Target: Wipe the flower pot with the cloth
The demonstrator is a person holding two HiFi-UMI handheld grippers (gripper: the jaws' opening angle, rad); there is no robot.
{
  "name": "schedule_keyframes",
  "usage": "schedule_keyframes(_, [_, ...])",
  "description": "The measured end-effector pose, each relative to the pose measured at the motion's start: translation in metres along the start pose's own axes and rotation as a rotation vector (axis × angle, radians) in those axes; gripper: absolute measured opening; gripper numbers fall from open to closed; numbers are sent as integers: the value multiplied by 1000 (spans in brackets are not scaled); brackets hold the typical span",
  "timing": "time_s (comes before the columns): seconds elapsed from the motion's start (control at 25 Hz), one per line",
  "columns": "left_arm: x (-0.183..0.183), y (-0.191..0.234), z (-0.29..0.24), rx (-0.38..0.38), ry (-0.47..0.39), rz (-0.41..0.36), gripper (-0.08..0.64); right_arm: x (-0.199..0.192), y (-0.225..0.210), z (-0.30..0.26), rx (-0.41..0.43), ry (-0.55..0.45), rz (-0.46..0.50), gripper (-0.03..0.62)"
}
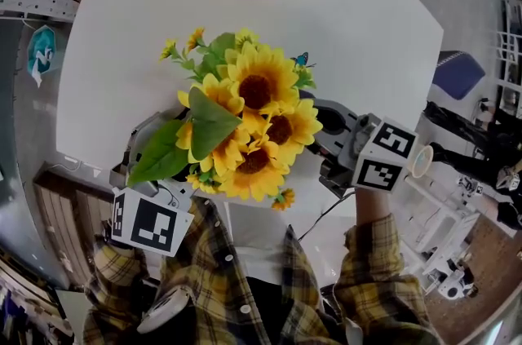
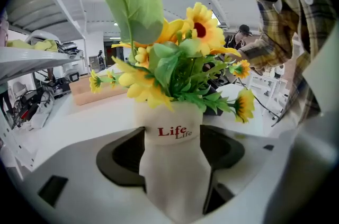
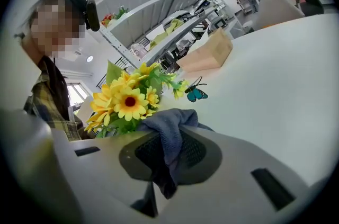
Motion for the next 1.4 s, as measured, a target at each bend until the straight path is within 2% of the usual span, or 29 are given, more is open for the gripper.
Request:
schedule_keyframes(0.24, [4, 6, 3, -4, -11, 4, 337, 18, -8, -5, 57, 49, 8, 28])
schedule_keyframes(0.56, [11, 6, -4, -4, -11, 15, 337, 44, -28, 8, 88, 88, 46, 28])
schedule_keyframes(0.76, [10, 8, -5, -9, -12, 12, 337, 52, -35, -9, 151, 130, 55, 28])
schedule_keyframes(1.12, [9, 16, -8, -62, -30, -61, 337, 76, -41, -48, 235, 234, 106, 28])
schedule_keyframes(1.4, [8, 18, -8, -118, -57, -113, 337, 92, -41, -69, 340, 278, 140, 28])
Point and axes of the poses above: the fingertips, and each gripper's own axes: z backward along the fingers, y to its left, x out of its top, the point moved 5 cm from there along z, backward along the fingers, and after that the axes turned 15 degrees about x, right-handed, at the moved point
